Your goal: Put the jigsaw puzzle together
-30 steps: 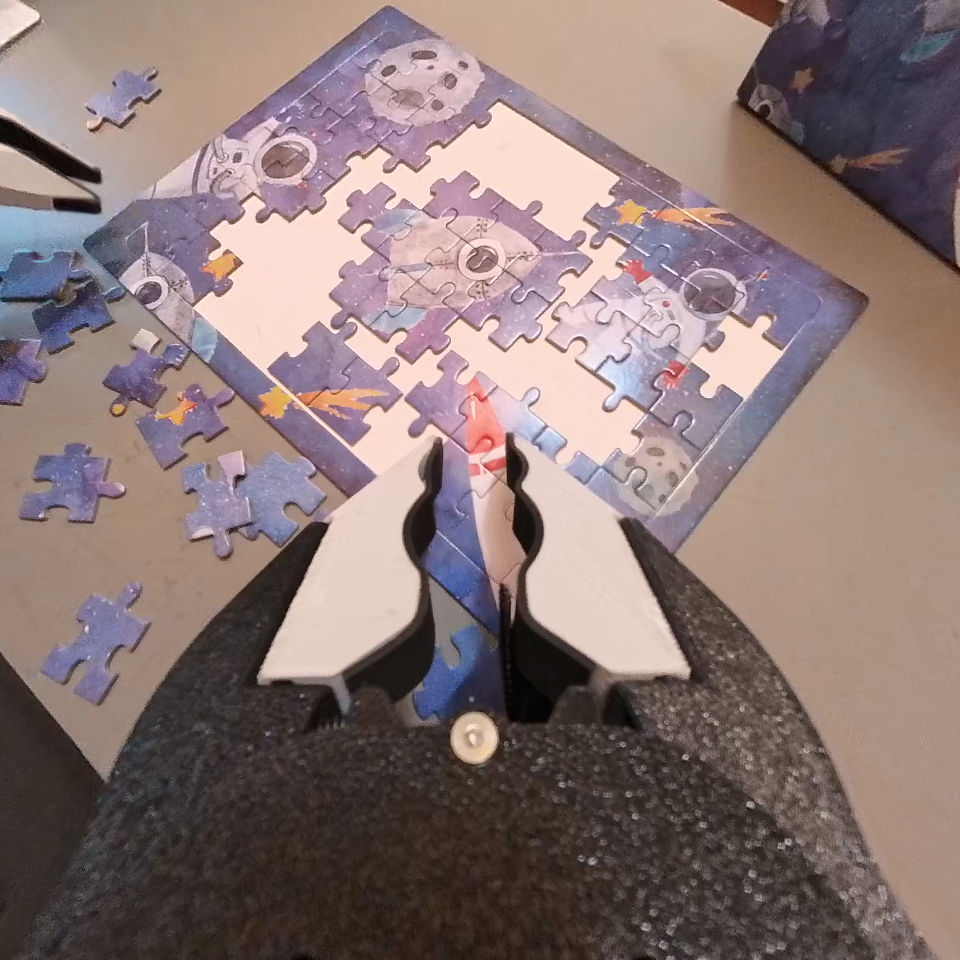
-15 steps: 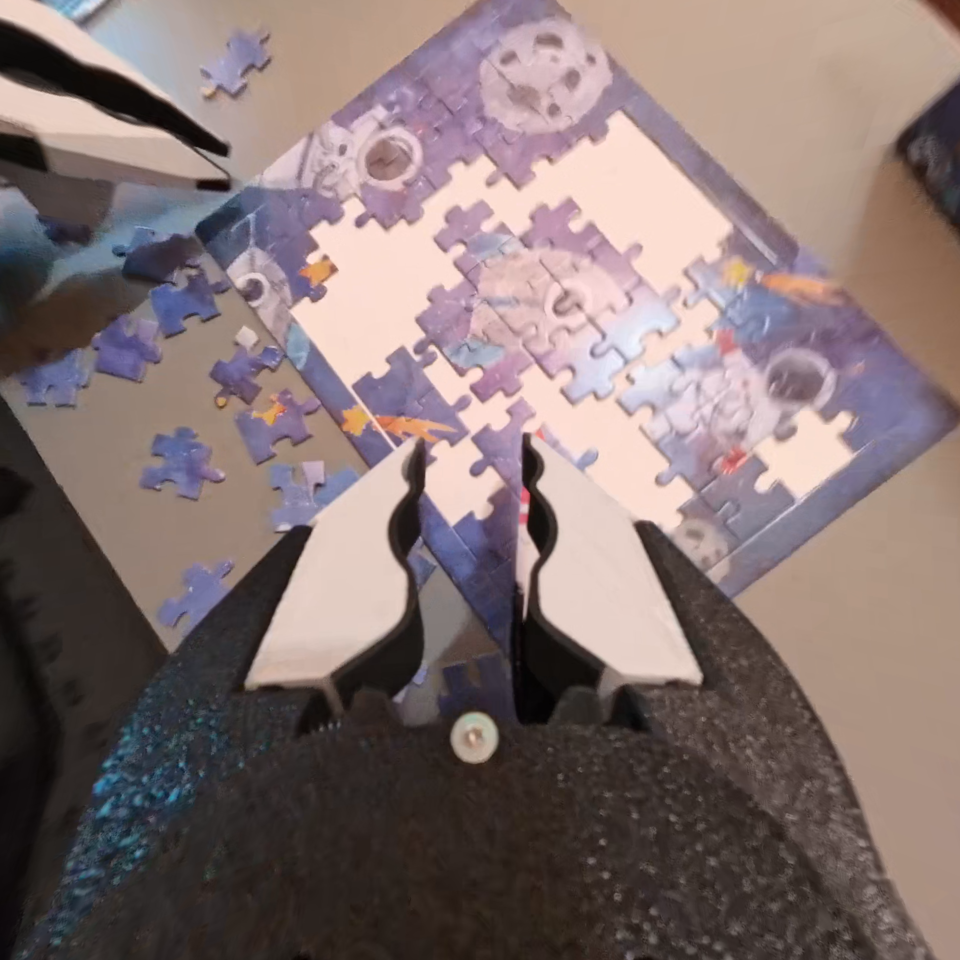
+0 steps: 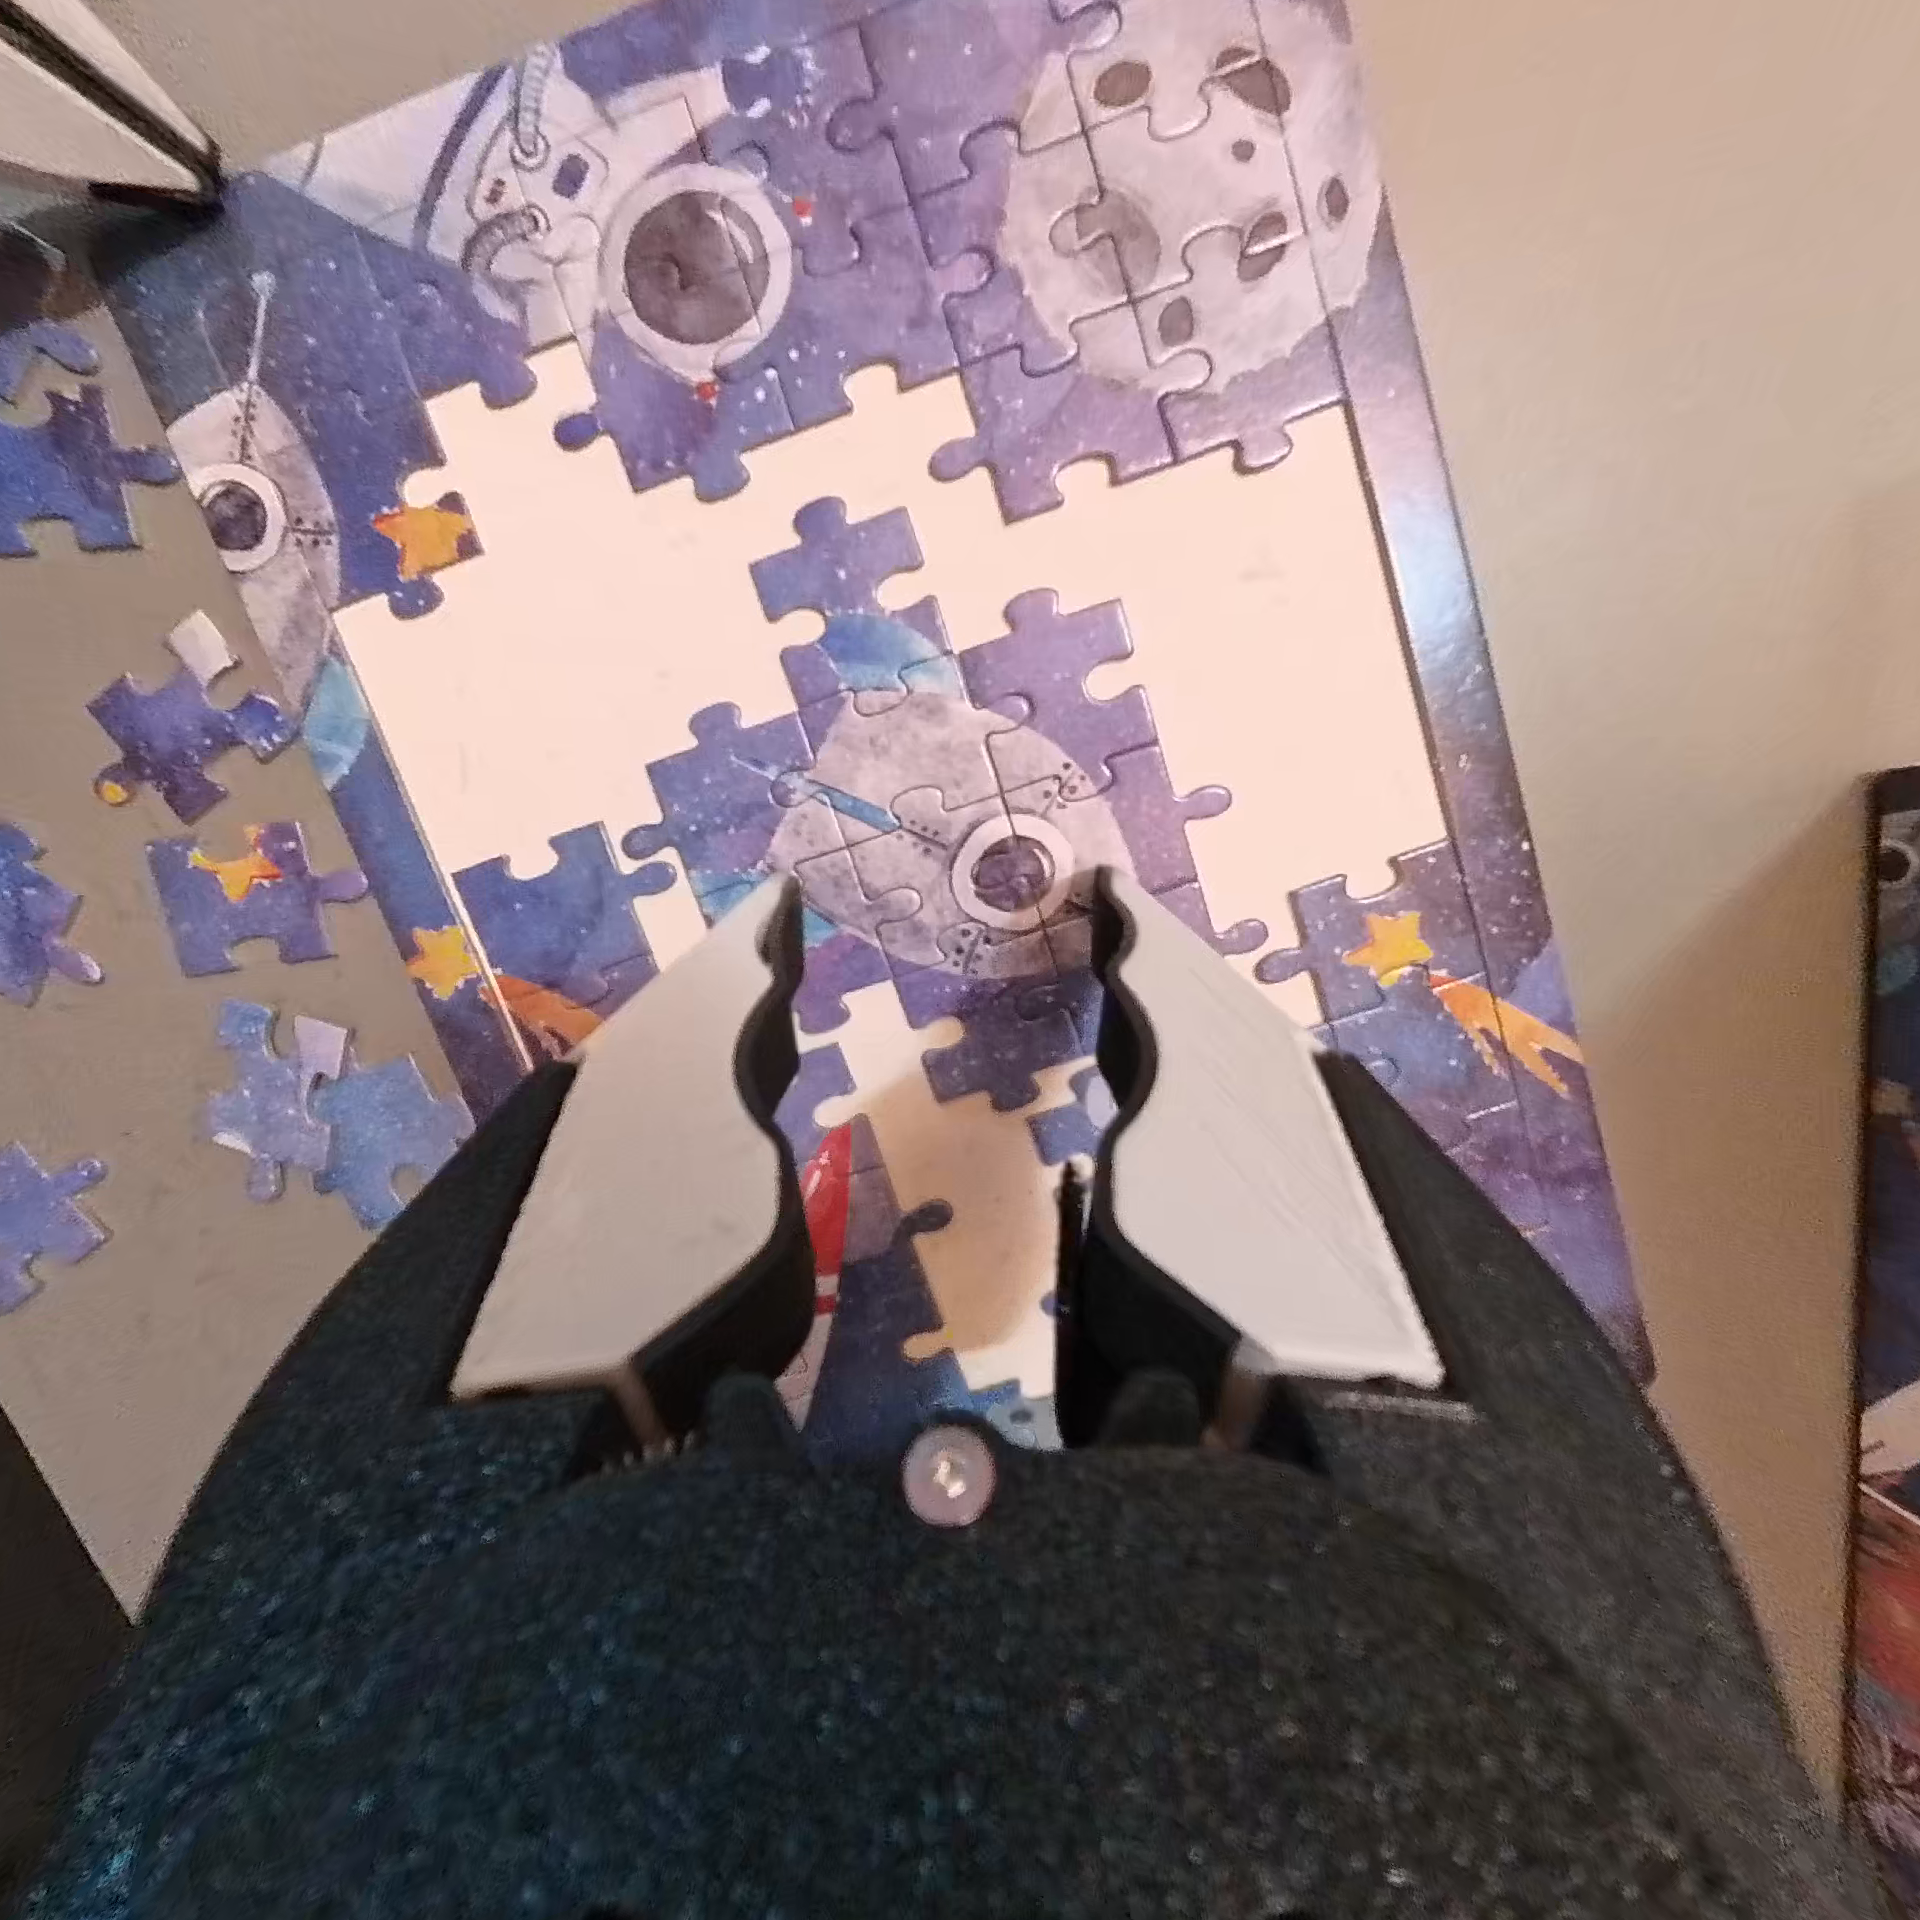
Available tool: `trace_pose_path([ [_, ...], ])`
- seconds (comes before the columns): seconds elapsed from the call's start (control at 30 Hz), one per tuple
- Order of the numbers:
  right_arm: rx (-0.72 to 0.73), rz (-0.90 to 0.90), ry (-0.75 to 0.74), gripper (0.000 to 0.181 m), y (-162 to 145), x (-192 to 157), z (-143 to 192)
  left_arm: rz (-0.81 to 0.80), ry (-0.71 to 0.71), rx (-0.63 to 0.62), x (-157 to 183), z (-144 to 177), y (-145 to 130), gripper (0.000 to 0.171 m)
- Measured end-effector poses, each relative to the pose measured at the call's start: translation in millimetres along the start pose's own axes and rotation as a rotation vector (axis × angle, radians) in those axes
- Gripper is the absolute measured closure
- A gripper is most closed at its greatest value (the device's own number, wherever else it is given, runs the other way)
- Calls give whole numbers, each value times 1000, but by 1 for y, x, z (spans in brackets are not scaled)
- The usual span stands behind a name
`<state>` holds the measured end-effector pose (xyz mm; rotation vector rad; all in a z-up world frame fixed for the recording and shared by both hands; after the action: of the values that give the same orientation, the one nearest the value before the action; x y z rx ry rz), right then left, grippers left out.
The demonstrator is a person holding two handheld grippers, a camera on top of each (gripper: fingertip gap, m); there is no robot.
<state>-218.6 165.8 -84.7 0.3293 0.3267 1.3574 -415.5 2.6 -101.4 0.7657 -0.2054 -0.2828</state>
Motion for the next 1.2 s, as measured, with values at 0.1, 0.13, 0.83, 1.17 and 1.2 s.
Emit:
trace_pose_path([
  [0.1,11,5,-20,125,4,-1,-3,3,-3,1,0,0,0,171],
  [0.13,15,6,-23,125,5,-1,-3,7,-5,2,0,0,0,171],
  [0.83,75,60,1,116,42,-1,-12,-8,2,6,1,0,-1,171],
  [1.17,54,61,11,116,47,2,-25,-9,-2,7,0,0,-1,171],
  [1.2,57,61,12,116,47,2,-25,-9,-2,8,0,0,-1,171],
])
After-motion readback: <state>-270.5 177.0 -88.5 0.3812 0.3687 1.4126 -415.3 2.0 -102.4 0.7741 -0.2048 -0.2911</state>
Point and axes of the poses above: each gripper's, where its closed fingertips meet, z back along the fingers, y out of its top, x = y × z across the jaws, the point moved 10 cm from there along z, back along the fingers, and after that the axes turned 3 degrees about -z, right-handed, at the moved point
